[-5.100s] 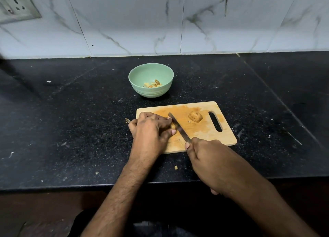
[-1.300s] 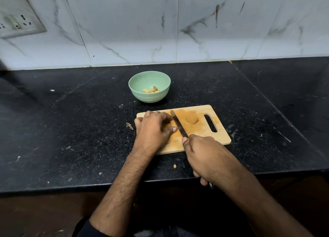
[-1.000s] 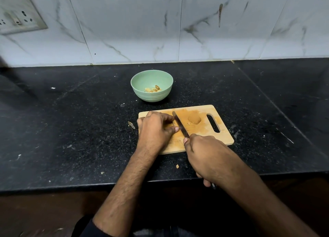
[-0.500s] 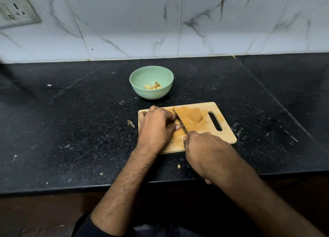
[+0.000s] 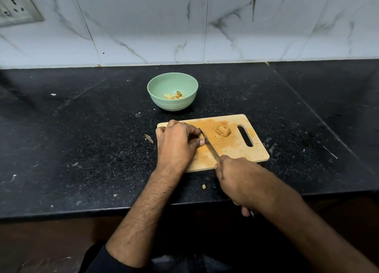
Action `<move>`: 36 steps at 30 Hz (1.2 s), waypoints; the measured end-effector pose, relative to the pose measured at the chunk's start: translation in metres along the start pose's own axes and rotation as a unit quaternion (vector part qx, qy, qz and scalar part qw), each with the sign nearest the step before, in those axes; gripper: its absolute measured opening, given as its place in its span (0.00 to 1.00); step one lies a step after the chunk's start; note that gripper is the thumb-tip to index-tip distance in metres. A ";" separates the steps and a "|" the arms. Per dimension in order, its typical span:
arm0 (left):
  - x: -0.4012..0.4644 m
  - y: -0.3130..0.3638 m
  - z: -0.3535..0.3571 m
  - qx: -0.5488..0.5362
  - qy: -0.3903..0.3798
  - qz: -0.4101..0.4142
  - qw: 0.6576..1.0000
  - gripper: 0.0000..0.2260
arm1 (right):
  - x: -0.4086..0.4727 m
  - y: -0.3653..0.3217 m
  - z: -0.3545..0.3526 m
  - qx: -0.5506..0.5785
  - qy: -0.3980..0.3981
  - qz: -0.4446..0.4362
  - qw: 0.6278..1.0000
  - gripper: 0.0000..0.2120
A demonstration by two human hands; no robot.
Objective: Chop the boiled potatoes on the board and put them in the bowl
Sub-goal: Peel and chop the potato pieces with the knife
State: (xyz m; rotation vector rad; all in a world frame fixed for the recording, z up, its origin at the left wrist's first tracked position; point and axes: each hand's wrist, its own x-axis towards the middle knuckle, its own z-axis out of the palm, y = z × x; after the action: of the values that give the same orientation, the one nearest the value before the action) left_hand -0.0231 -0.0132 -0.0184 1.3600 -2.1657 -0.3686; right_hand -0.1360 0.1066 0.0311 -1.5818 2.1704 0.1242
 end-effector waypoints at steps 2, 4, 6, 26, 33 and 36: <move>-0.003 0.000 0.001 0.003 0.005 0.001 1.000 0.14 | -0.008 0.003 0.001 0.007 -0.001 -0.001 1.000 0.09; -0.005 0.000 0.001 0.002 0.011 0.003 1.000 0.14 | -0.017 0.004 0.001 0.012 -0.001 -0.001 1.000 0.13; -0.006 -0.002 0.003 0.001 0.014 0.004 1.000 0.15 | -0.026 0.005 0.000 0.014 -0.004 -0.002 1.000 0.15; -0.014 0.001 0.007 -0.004 0.052 0.020 0.998 0.10 | -0.039 0.016 -0.009 0.094 0.004 0.025 0.995 0.14; -0.012 0.000 0.005 -0.035 0.046 0.007 0.998 0.13 | -0.040 0.010 -0.004 0.084 0.012 0.000 0.996 0.15; -0.012 0.002 0.002 -0.032 0.019 0.004 0.999 0.19 | -0.044 0.009 -0.004 0.080 0.014 -0.008 0.997 0.16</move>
State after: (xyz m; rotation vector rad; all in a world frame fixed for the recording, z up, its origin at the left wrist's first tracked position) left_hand -0.0213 -0.0024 -0.0226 1.3114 -2.1107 -0.4034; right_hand -0.1350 0.1468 0.0511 -1.5192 2.1305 -0.0757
